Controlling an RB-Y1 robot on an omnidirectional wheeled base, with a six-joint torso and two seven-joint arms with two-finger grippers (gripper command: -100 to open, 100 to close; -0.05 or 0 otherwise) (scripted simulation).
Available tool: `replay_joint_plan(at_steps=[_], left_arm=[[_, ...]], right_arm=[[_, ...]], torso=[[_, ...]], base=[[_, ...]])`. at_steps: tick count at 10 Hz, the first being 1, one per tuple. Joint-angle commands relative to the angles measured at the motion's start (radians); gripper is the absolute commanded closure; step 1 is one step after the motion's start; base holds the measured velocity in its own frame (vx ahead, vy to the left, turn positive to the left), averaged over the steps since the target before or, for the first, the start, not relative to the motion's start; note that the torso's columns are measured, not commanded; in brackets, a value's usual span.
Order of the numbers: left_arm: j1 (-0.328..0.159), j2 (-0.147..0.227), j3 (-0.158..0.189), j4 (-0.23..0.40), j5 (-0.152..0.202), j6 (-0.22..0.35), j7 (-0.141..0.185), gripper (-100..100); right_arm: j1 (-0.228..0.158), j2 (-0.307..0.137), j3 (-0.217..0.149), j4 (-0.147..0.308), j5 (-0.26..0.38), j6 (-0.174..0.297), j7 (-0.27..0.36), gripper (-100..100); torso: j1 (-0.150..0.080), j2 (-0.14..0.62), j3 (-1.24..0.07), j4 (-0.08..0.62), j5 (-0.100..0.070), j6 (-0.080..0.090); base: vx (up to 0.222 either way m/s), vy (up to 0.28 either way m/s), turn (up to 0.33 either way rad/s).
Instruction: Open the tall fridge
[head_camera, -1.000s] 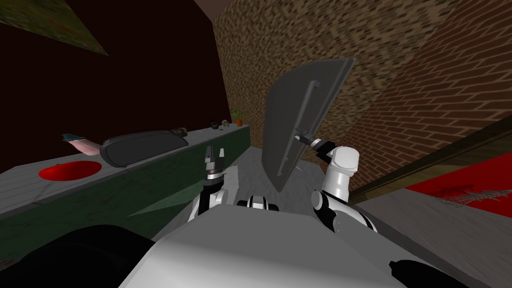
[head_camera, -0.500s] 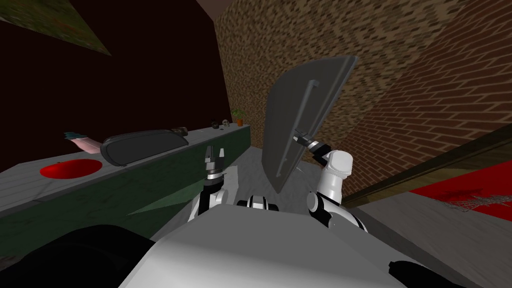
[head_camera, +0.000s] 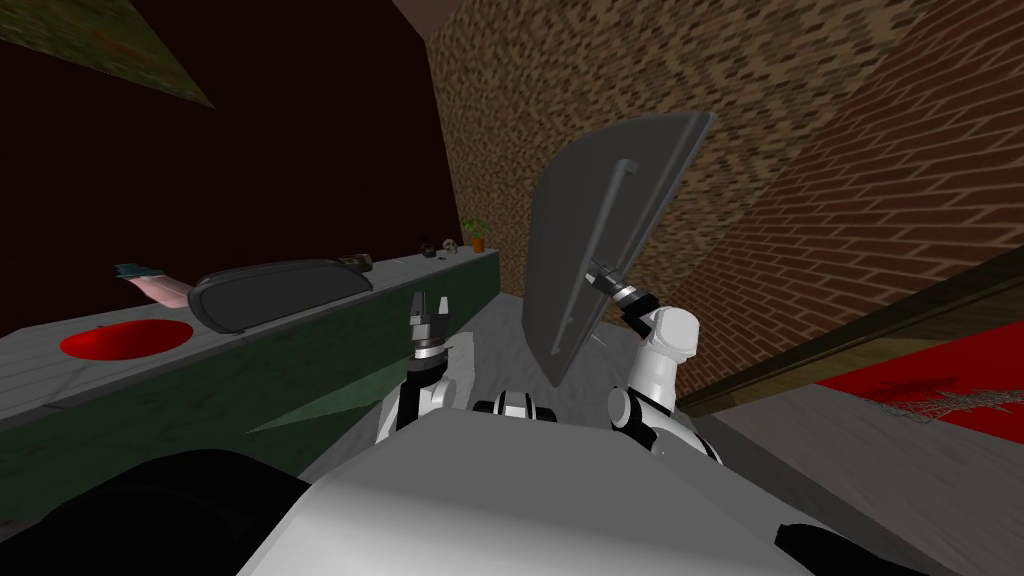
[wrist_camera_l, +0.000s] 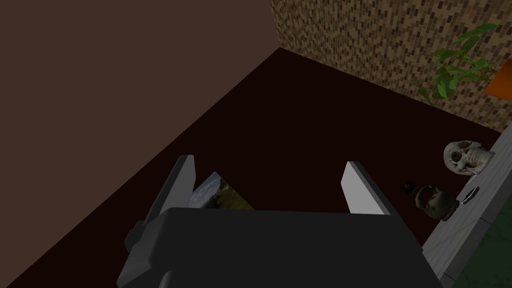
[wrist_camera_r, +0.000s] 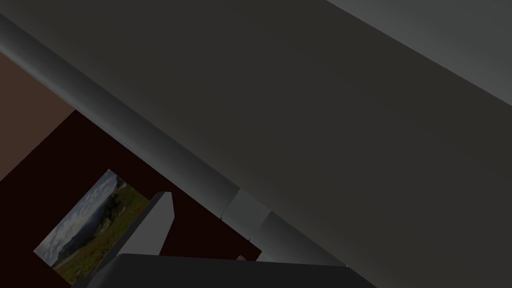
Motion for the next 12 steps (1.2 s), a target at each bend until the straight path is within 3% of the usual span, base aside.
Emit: replay_joint_plan(at_steps=[1, 12], left_arm=[[0.000, 0.000, 0.000, 0.000, 0.000, 0.000, 0.000, 0], [0.000, 0.000, 0.000, 0.000, 0.000, 0.000, 0.000, 0]], right_arm=[[0.004, 0.030, -0.003, 0.007, -0.052, 0.009, 0.005, -100], [0.049, 0.073, -0.048, 0.012, -0.257, 0.069, 0.070, -100]], torso=[[0.000, 0.000, 0.000, 0.000, 0.000, -0.001], [0.005, -0.002, -0.002, 0.002, 0.006, 0.000]], base=[[0.013, -0.026, 0.019], [0.015, -0.027, 0.026]])
